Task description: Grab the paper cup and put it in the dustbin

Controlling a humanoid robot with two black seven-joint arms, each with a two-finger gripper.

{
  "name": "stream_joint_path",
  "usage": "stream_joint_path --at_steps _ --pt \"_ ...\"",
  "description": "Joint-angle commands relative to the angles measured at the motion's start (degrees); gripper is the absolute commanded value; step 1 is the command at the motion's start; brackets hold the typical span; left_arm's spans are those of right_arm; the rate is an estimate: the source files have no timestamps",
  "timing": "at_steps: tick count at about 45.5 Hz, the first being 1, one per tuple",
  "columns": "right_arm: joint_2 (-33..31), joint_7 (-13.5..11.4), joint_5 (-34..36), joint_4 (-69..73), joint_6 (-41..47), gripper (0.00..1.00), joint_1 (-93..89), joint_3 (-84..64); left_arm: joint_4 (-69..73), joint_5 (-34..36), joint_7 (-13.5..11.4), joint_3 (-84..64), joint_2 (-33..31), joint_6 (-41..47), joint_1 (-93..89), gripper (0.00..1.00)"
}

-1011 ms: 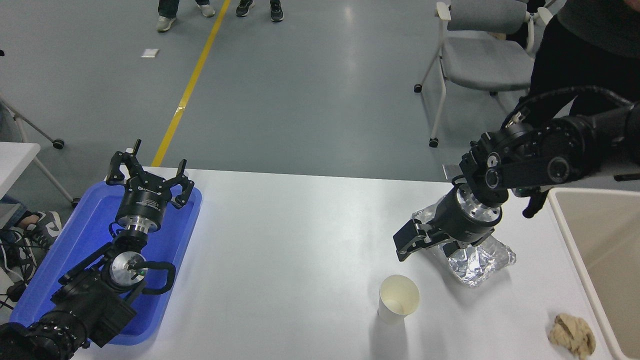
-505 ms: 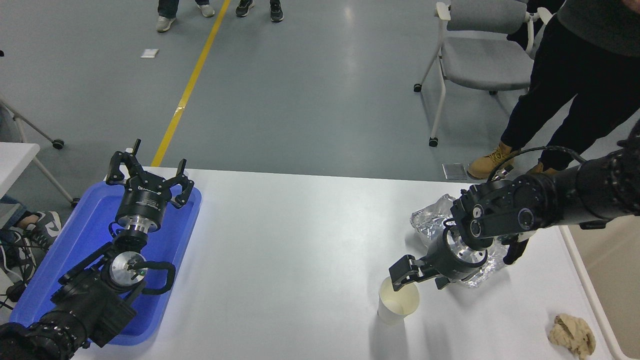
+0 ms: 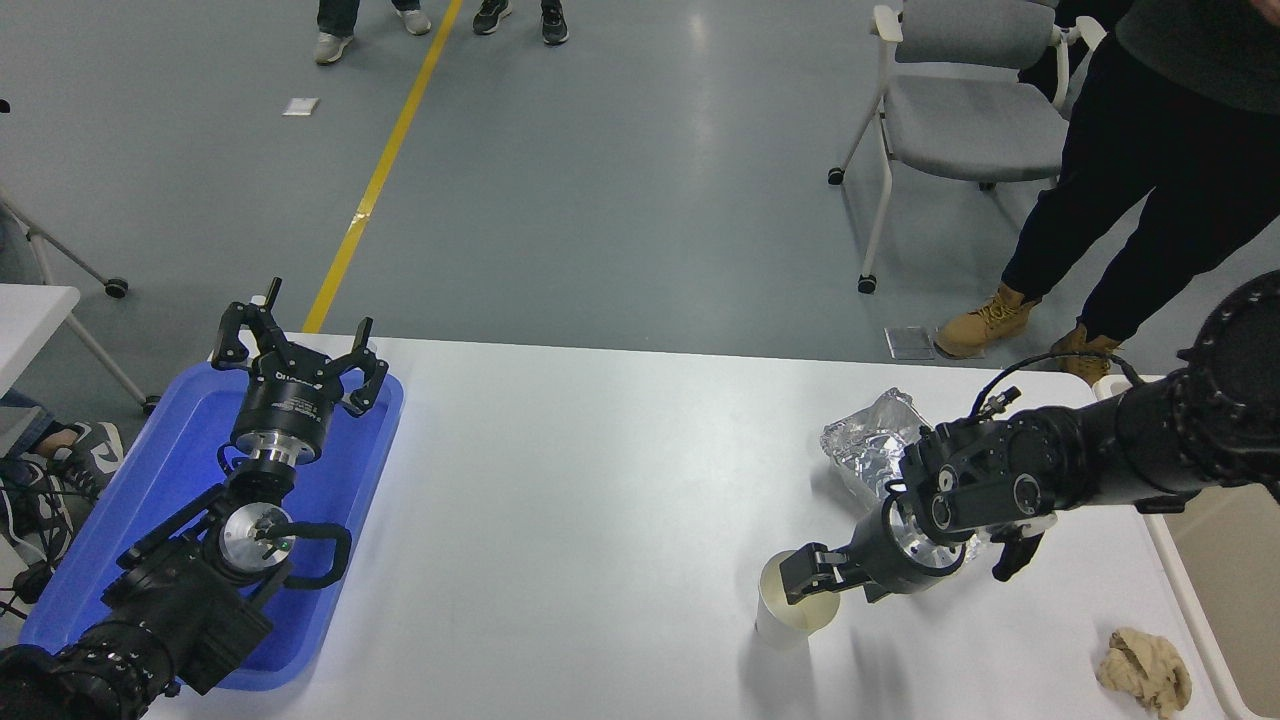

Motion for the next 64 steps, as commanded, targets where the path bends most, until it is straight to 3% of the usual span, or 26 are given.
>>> stream_joint_path --at_steps 1,24,64 --pt "0.44 0.37 -4.28 0.1 -1.3 0.0 0.27 -0.45 0.0 -0.07 0.0 0.0 0.0 0.03 0.0 1.0" --pt "-0.26 0.72 -4.2 0.71 -1.04 0.0 5.98 -0.54 0.0 0.01 0.0 0.0 0.0 0.03 0.0 1.0" --pt "-21.0 0.81 -0.94 4.41 17.68 0.0 39.56 3.06 0.0 0.01 0.0 0.0 0.0 0.03 0.0 1.0"
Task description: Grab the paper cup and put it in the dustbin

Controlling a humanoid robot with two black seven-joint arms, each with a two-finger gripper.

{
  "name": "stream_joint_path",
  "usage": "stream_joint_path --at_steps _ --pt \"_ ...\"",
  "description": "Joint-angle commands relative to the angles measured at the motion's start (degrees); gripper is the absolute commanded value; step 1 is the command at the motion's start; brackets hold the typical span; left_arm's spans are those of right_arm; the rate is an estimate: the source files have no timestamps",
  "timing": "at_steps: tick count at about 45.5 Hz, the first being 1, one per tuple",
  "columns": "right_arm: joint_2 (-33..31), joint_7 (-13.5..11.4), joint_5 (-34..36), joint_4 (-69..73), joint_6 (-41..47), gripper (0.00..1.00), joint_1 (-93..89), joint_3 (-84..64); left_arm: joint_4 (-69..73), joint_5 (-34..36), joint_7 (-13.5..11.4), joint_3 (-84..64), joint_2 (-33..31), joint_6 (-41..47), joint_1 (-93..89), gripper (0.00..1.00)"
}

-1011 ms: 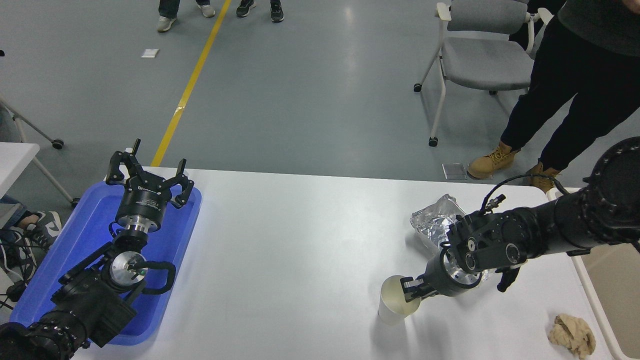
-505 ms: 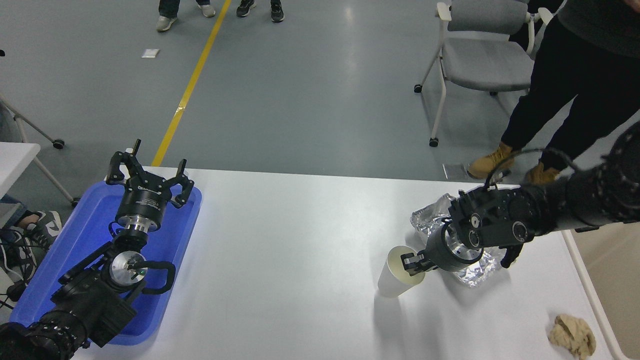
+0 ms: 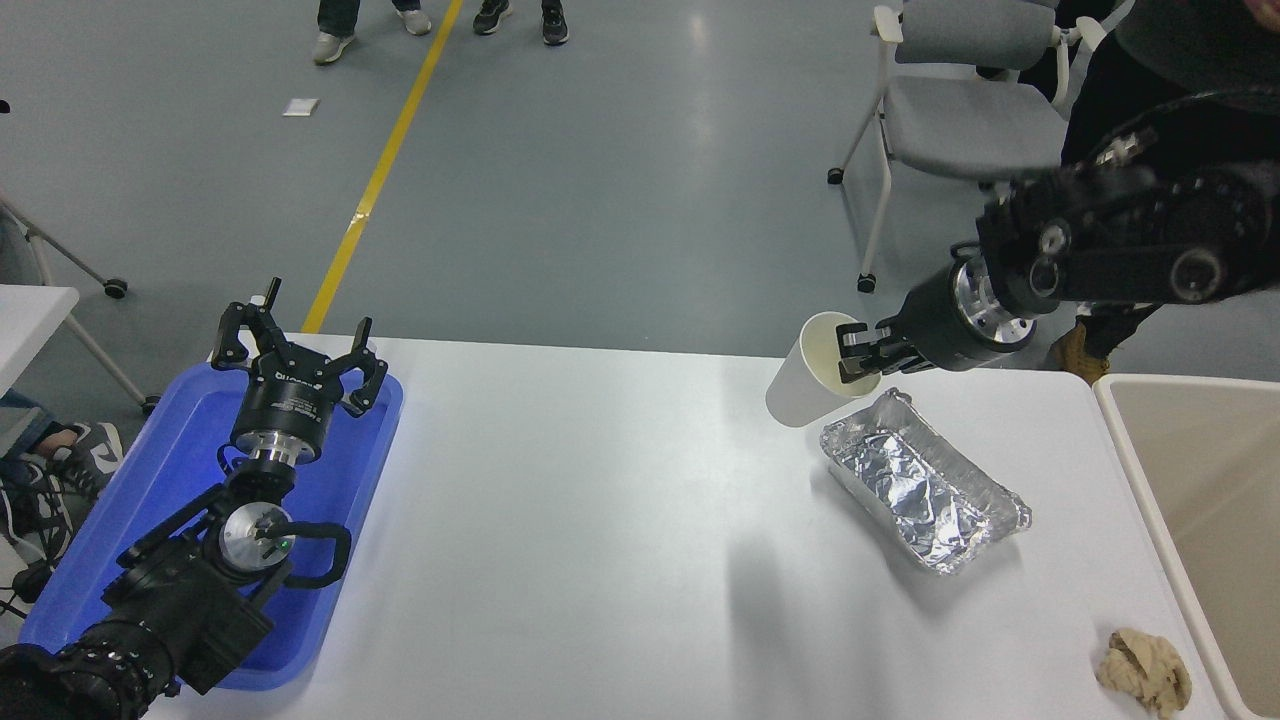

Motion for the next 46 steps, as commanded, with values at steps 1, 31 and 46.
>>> stream_joint_path --at_steps 1,31,46 --pt "-5.17 -0.08 0.49 0.1 5.12 0.0 6.99 0.3 0.0 -0.05 0.0 0.0 0.0 0.03 0.0 1.0" --pt "-16.86 -0.52 6.99 -20.01 0.03 0.0 -6.0 1.27 0.0 0.03 0.0 0.0 0.0 0.03 0.0 1.0" --pt "-22.75 -0.69 16.13 -39.27 -10.42 0.0 -25.96 7.25 0.0 0.03 0.0 0.0 0.0 0.03 0.0 1.0"
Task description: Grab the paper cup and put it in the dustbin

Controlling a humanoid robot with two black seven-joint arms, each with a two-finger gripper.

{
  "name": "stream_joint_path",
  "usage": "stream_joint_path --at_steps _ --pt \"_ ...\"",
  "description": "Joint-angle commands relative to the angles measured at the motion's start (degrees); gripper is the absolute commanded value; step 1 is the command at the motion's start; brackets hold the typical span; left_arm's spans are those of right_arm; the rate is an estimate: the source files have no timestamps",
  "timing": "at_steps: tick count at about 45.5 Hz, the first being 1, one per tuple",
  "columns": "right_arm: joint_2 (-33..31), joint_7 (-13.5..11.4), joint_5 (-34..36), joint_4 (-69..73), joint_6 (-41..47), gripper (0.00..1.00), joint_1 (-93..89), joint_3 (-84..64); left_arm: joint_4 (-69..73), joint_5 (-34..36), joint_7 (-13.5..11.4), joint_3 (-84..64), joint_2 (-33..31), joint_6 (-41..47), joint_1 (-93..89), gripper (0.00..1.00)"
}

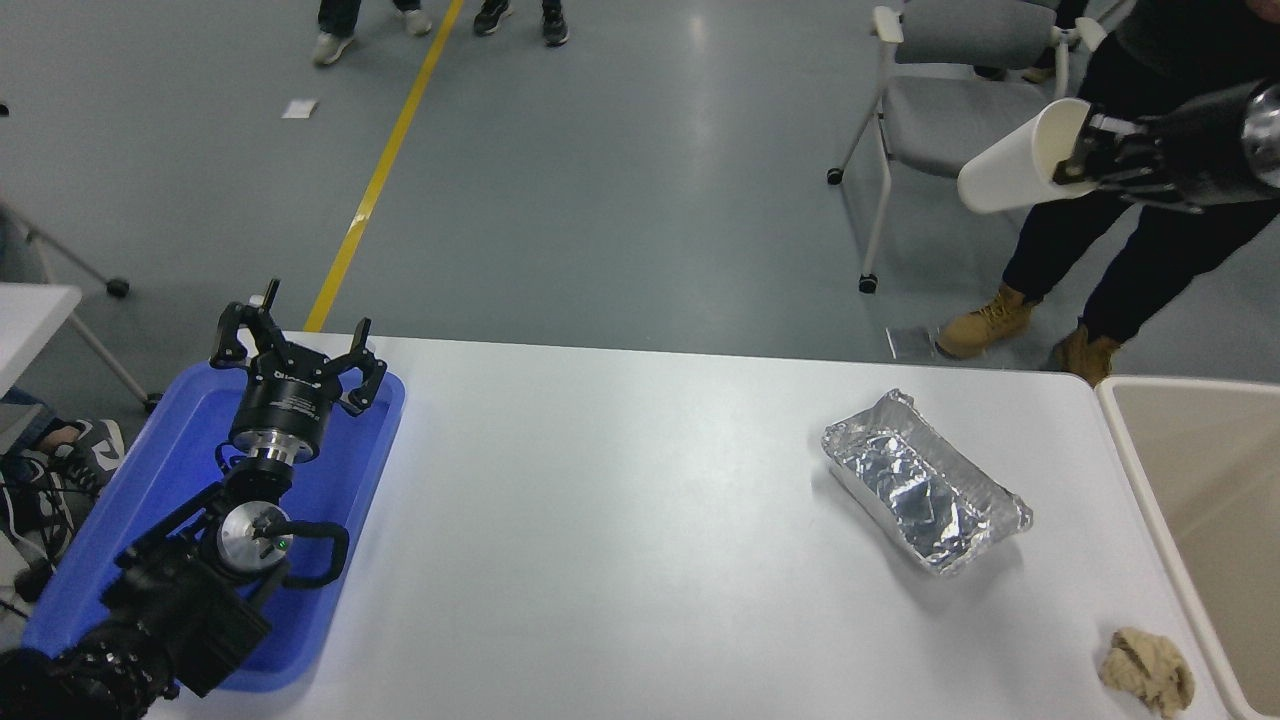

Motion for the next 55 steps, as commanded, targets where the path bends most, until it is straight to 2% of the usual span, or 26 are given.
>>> stream_joint_path --at_steps 1,14,20,34,43,55 --pt "-3.98 -0.18 5.96 -12.66 -7.83 0.0 -12.22 2.47 -0.01 0.02 0.0 0.01 -0.02 -0.1 0.01 1.0" --pt "-4.42 -0.44 14.66 -23.3 -17.85 0.0 -27.25 2.99 -0.01 0.02 0.0 0.01 -0.02 -0.01 0.01 1.0" --pt "-4.24 -2.2 18.53 -27.08 -20.84 0.0 -35.6 5.8 -0.01 0.02 0.0 0.01 -0.02 -0.01 0.01 1.0" --pt "-3.81 -6.68 18.8 -27.35 -29.1 0.0 -46.5 11.43 -0.01 0.02 0.0 0.01 -0.02 -0.01 0.01 1.0" --pt "-2.31 -6.86 18.8 -27.35 -31.04 0.0 -53.97 17.84 -0.01 -0.07 0.0 0.01 -0.02 -0.1 0.01 1.0" --pt "3.49 -6.51 18.8 -27.44 -33.76 0.0 -60.83 21.27 -0.01 -0.07 0.0 0.01 -0.02 -0.01 -0.08 1.0"
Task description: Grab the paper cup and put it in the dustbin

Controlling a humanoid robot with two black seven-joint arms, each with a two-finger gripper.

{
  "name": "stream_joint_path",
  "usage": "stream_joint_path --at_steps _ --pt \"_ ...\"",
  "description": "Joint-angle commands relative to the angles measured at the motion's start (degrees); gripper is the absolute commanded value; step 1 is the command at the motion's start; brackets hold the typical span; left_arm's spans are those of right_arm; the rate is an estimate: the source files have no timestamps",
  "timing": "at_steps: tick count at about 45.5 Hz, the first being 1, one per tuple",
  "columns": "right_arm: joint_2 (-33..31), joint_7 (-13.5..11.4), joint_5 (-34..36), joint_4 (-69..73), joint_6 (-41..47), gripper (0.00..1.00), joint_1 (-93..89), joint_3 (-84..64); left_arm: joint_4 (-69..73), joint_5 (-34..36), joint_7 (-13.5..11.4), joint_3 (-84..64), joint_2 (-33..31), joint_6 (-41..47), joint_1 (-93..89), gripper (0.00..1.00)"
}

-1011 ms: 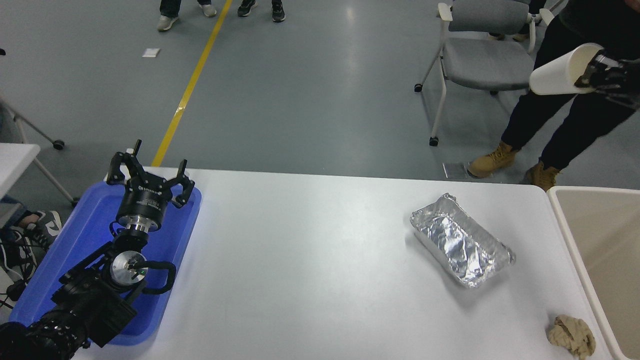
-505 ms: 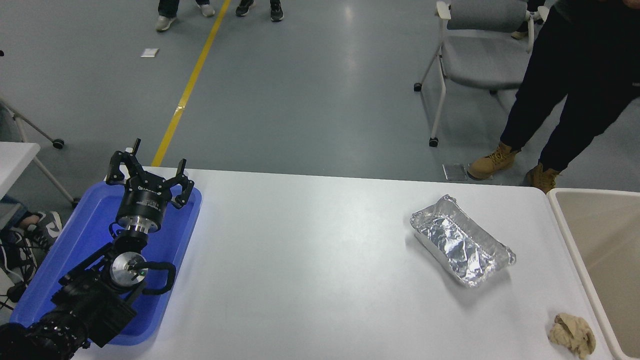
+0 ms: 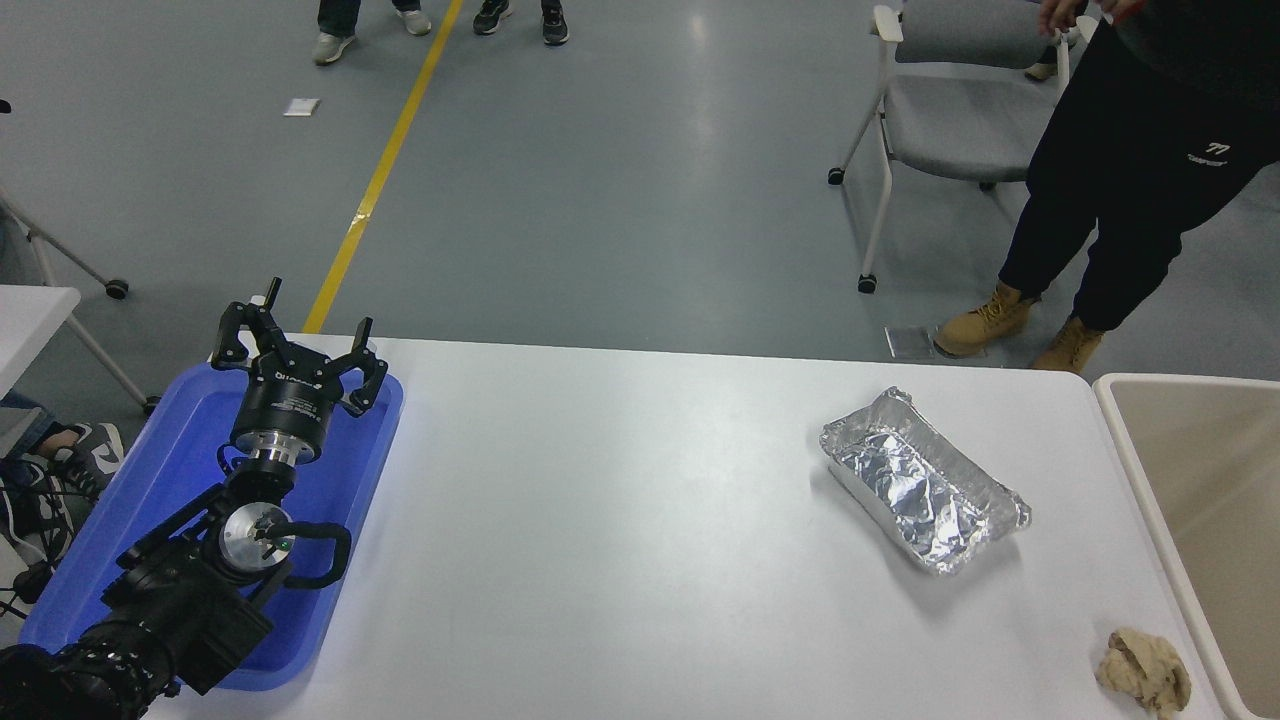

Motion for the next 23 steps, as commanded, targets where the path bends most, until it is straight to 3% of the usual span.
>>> stream_joint_path --at_steps 1,23 --pt "4.68 -0.09 0.2 -0.27 -2.95 0.0 -6.97 4.09 0.0 0.01 0.0 0.0 0.0 -0.05 -0.08 1.0" --pt "8.72 0.0 -0.07 -0.1 -3.57 0.0 -10.58 8.31 0.0 0.02 0.0 0.0 0.0 0.04 0.01 1.0"
